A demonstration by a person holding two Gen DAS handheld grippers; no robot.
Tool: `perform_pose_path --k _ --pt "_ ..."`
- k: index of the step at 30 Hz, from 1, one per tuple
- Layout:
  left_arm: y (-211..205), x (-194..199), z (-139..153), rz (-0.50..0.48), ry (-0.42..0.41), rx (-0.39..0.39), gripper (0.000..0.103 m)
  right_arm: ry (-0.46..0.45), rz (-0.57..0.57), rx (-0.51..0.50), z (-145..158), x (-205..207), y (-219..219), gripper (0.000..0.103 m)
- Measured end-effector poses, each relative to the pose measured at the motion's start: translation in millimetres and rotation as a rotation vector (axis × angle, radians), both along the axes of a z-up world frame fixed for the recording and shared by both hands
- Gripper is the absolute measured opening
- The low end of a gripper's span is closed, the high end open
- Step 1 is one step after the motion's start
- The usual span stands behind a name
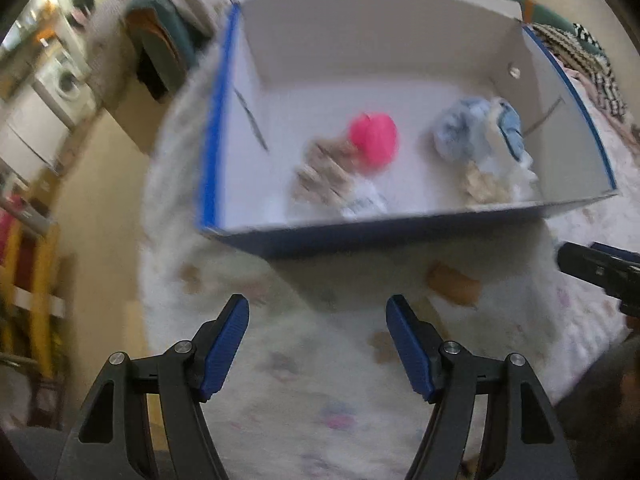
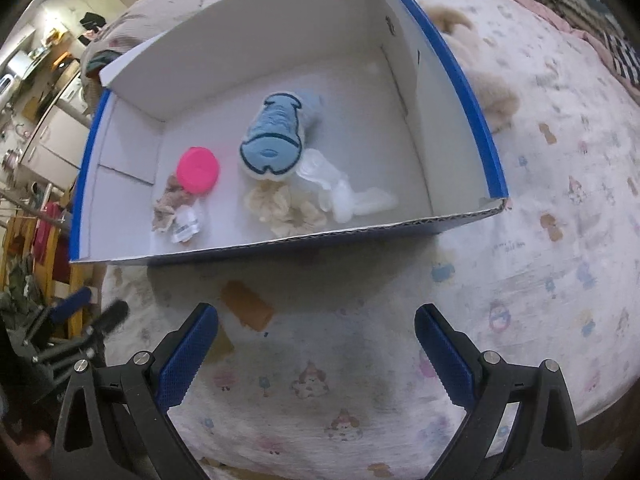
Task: Organize soft objects
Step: 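Withdraw both grippers from the box toward the tan pieces on the bed, then grasp a tan piece with the left gripper while the right gripper grasps another tan piece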
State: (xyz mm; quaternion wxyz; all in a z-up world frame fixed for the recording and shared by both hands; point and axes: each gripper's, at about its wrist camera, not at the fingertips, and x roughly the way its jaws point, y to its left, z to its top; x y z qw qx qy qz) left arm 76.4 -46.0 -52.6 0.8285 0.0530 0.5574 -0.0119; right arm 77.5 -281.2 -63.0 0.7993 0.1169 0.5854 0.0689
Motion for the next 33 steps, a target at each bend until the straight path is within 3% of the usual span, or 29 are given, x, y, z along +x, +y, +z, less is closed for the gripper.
perform_pose_path --k 5,15,18,20,23,27,33 --pt "-12 6 -29 -0.012 0.152 -0.14 0.068 0.016 0.001 -0.013 -6 4 4 0.103" --pt "-53 6 -61 -0.124 0.247 -0.153 0.064 0.044 -0.009 -0.037 -18 9 4 0.103" --pt "-54 10 -68 -0.124 0.265 -0.143 0.046 0.042 -0.001 -0.044 -19 9 4 0.103" --pt "-54 13 -73 -0.118 0.29 -0.151 0.025 0.041 0.004 -0.05 -19 9 5 0.103" --pt "-52 14 -74 -0.118 0.303 -0.18 0.008 0.044 0.006 -0.054 -22 9 7 0.103" --pt "-44 18 -66 -0.114 0.274 -0.173 0.007 0.042 0.005 -0.052 -21 8 9 0.103" --pt "-19 16 -50 -0.036 0.235 -0.175 0.006 0.041 0.017 -0.039 -20 8 11 0.103"
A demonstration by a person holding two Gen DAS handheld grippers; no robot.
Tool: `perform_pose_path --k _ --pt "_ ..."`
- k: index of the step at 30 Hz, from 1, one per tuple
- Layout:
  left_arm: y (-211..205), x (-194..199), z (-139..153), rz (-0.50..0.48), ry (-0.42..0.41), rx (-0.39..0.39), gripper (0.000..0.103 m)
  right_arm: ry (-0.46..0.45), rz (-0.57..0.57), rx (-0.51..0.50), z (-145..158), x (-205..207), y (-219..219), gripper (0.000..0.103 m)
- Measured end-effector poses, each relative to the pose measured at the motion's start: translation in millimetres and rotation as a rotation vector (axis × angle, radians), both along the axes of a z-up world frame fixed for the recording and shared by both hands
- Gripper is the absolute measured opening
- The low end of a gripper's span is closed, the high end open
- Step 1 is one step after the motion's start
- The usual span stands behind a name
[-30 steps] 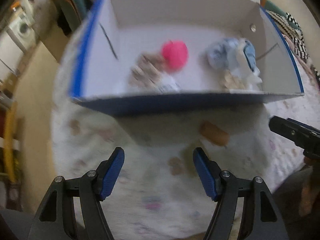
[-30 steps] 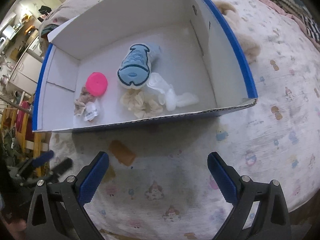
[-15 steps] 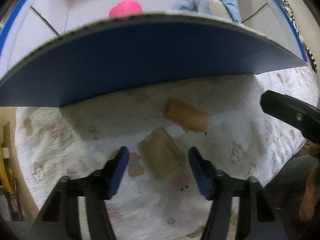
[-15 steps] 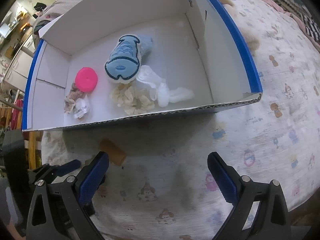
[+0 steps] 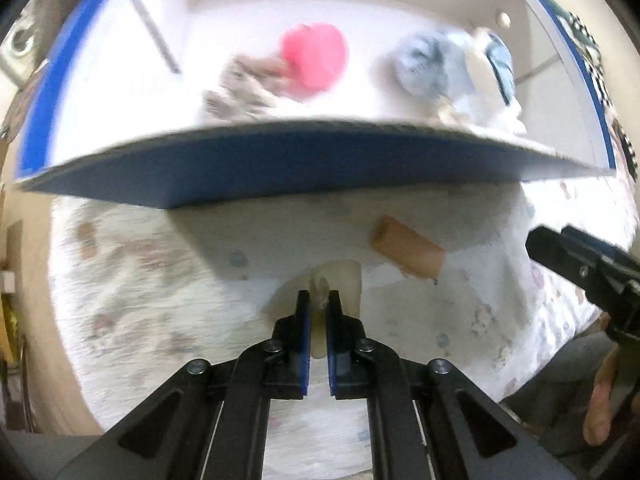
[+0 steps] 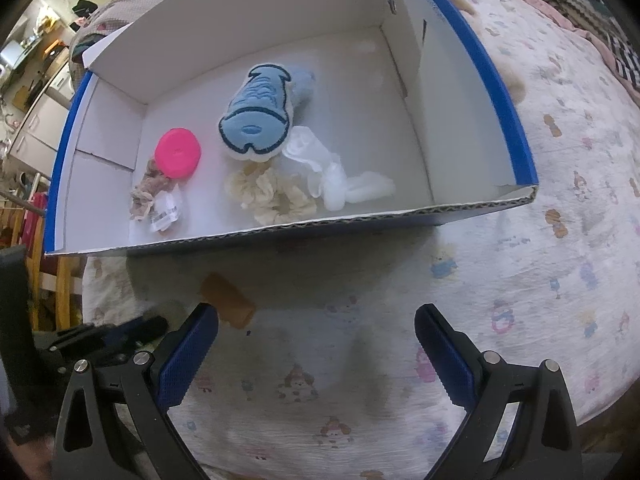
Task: Organize soft objects
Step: 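Grasp a tan piece with the left gripper while the right gripper grasps another tan piece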
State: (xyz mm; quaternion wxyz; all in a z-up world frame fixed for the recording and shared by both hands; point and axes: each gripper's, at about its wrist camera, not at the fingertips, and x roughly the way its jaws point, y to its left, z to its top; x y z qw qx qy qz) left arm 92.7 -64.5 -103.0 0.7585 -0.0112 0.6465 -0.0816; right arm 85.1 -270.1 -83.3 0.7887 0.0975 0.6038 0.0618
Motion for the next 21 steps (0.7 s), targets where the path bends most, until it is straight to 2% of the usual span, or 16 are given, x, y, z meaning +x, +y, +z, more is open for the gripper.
perform_pose_path --k 5,8,9,11,14,18,21 --pt "29 -3 21 0.096 -0.074 0.058 0.006 -0.002 0.042 0.102 -3 2 8 0.103" --pt "41 0 38 0.147 -0.125 0.1 0.006 0.005 0.101 0.11 -10 6 24 0.103" --pt "44 0 40 0.159 -0.131 0.098 0.006 0.013 0.12 0.101 -15 8 31 0.101" --pt "47 0 43 0.172 -0.139 0.094 0.006 0.029 0.152 0.082 -23 10 43 0.089" --pt "47 -7 45 0.176 -0.136 0.089 0.006 0.032 0.221 0.03 -33 13 66 0.079" --pt "47 -8 41 0.179 -0.12 0.086 0.006 0.006 0.318 -0.034 -39 12 97 0.074" --pt "50 -8 33 0.187 -0.112 0.085 0.006 -0.019 0.377 -0.095 -44 10 113 0.056"
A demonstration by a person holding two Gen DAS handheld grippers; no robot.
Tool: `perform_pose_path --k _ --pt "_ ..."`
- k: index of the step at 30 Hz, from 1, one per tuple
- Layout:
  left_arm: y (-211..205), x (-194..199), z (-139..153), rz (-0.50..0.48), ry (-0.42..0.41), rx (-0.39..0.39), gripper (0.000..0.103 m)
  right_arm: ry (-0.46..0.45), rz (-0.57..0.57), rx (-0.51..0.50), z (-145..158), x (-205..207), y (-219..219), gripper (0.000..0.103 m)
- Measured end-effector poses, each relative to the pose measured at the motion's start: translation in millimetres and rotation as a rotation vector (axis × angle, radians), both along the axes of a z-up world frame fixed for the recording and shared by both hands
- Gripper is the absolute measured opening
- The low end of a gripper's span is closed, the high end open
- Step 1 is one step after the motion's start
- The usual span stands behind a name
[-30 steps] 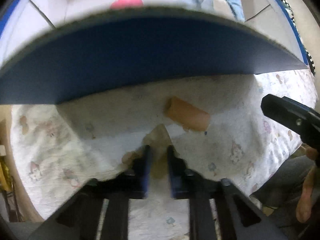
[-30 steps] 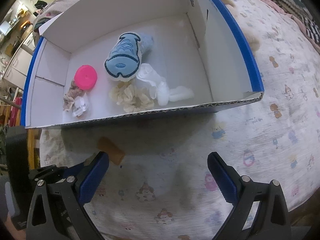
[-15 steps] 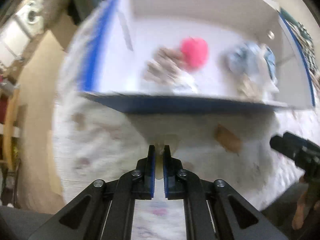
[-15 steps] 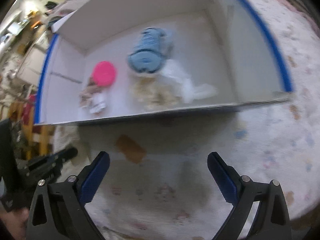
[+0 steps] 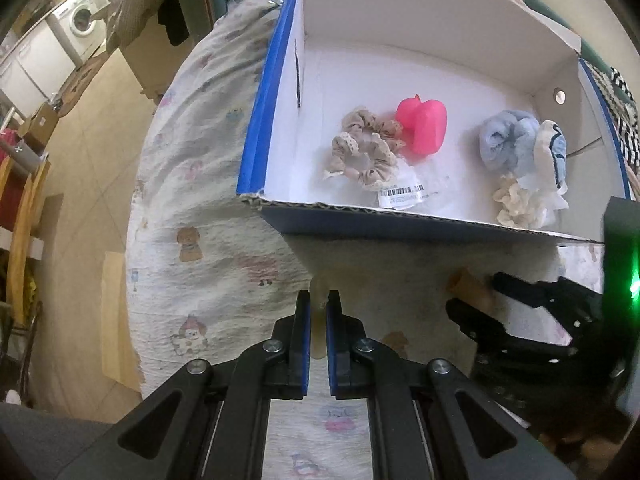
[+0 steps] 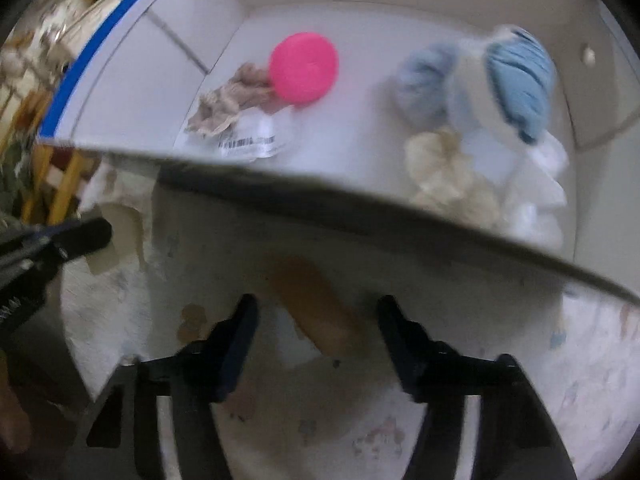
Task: Organize soft objects
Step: 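Grasp a tan piece with the left gripper while the right gripper grasps another tan piece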
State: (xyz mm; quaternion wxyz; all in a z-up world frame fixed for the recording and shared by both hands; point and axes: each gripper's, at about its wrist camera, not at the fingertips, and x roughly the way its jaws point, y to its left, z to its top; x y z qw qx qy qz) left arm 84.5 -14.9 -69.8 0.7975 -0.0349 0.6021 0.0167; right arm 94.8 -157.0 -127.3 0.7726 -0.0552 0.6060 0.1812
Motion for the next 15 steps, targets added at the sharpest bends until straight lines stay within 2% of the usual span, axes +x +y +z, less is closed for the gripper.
perform_pose_path --k 4,8,15 --pt "-2 4 -7 -0.001 0.006 0.007 0.006 -0.023 0.036 -0.051 -8 -4 11 0.032" --pt "-6 6 -11 0.0 0.006 0.008 0.006 -0.036 0.044 -0.047 -2 -10 7 0.007" --pt "-11 3 -6 -0.016 -0.026 0.046 0.006 -0.042 0.006 -0.011 12 -27 -9 0.007"
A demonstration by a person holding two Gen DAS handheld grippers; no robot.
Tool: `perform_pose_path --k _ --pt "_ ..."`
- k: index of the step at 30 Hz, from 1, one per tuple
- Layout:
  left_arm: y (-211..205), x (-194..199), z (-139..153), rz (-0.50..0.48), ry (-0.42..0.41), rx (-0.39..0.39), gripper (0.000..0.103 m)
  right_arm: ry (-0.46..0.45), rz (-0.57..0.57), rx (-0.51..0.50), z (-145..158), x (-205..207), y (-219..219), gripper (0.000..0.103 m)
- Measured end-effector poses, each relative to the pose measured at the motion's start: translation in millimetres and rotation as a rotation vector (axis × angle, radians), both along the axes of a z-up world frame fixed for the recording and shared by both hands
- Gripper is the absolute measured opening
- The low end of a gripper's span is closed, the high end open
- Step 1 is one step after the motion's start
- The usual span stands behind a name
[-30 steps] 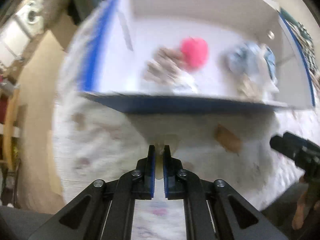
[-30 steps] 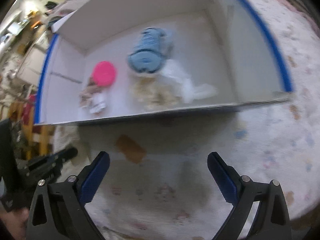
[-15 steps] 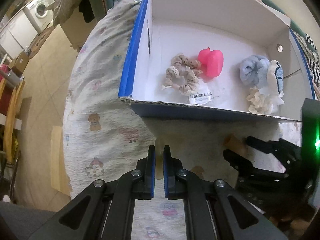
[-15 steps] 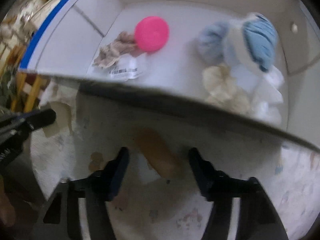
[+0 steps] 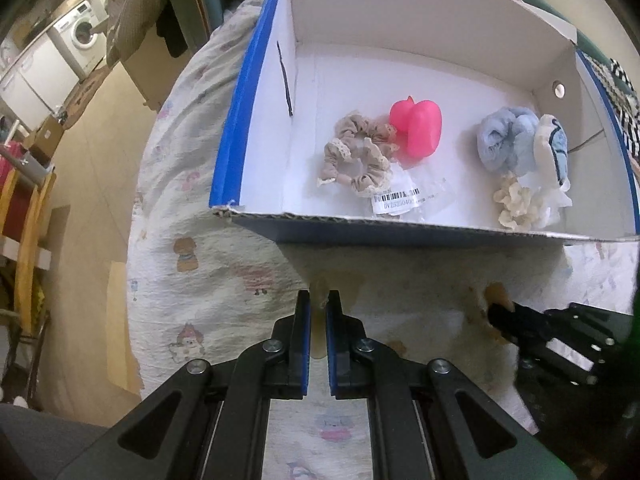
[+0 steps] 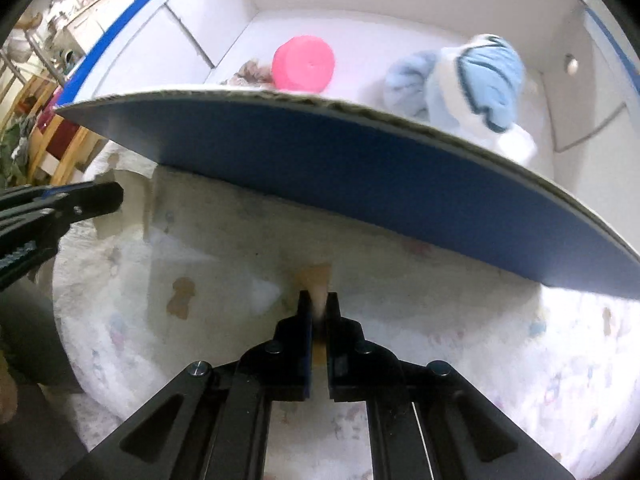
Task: Organize soft objects
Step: 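Grasp a tan piece with the left gripper while the right gripper grasps another tan piece, then carry the tan pieces into the box with both grippers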
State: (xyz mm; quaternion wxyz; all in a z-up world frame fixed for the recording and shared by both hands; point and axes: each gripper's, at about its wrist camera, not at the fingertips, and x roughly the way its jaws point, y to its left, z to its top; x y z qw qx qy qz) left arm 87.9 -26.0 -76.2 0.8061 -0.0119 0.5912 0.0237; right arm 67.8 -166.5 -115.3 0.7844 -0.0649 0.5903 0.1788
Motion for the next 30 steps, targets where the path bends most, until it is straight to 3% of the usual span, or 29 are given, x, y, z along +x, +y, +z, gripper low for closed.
perform_pose_path --k 9,19,30 --pt "4 -7 11 -0.003 -0.034 0.023 0.006 -0.024 -0.026 0.105 38 -24 -27 0.007" --pt "18 -27 51 0.039 -0.098 -0.025 0.006 -0.093 -0.056 0.233 90 -28 -49 0.007" --pt "17 -16 111 0.035 -0.277 -0.004 0.006 -0.219 -0.107 0.311 135 -16 -61 0.007"
